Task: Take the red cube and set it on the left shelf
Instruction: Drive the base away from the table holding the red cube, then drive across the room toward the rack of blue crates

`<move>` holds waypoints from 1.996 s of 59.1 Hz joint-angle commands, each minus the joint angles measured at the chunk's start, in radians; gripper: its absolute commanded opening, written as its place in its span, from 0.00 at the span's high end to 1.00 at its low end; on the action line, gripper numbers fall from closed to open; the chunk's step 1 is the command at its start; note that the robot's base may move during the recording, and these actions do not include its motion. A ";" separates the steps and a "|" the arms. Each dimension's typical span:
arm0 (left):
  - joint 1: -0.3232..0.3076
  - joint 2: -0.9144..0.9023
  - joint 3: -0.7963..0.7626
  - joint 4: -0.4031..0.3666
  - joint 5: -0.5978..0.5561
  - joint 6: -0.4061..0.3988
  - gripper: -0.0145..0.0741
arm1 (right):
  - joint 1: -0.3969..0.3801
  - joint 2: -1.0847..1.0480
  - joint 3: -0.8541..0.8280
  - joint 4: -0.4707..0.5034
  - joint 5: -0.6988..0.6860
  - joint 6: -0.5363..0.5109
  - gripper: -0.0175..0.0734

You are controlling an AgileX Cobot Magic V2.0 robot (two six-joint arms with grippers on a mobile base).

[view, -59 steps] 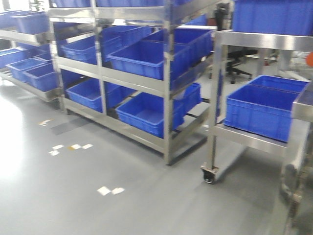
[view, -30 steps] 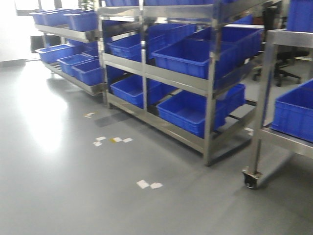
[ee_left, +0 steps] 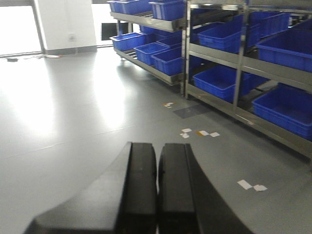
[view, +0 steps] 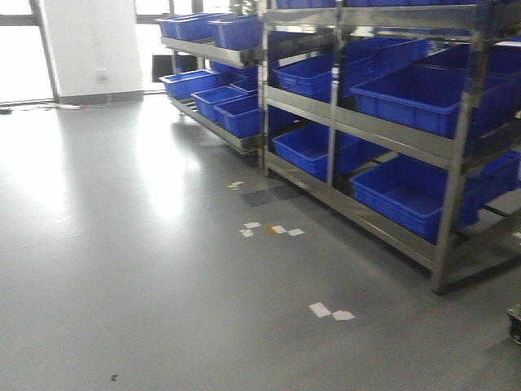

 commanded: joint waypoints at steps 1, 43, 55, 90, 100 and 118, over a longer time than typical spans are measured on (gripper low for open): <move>-0.006 -0.016 0.023 -0.003 -0.088 -0.001 0.72 | 0.000 0.000 -0.025 0.005 -0.075 -0.009 0.75; -0.006 -0.016 0.023 -0.003 -0.088 -0.001 0.72 | 0.000 0.000 -0.025 0.005 -0.075 -0.009 0.75; -0.006 -0.016 0.023 -0.003 -0.088 -0.001 0.72 | 0.000 0.000 -0.025 0.005 -0.075 -0.009 0.75; -0.006 -0.016 0.023 -0.003 -0.088 -0.001 0.72 | 0.000 0.000 -0.025 0.005 -0.075 -0.009 0.75; -0.006 -0.016 0.023 -0.003 -0.088 -0.001 0.72 | 0.000 0.000 -0.025 0.005 -0.075 -0.009 0.75; -0.006 -0.016 0.023 -0.003 -0.088 -0.001 0.72 | 0.000 0.000 -0.025 0.005 -0.075 -0.009 0.75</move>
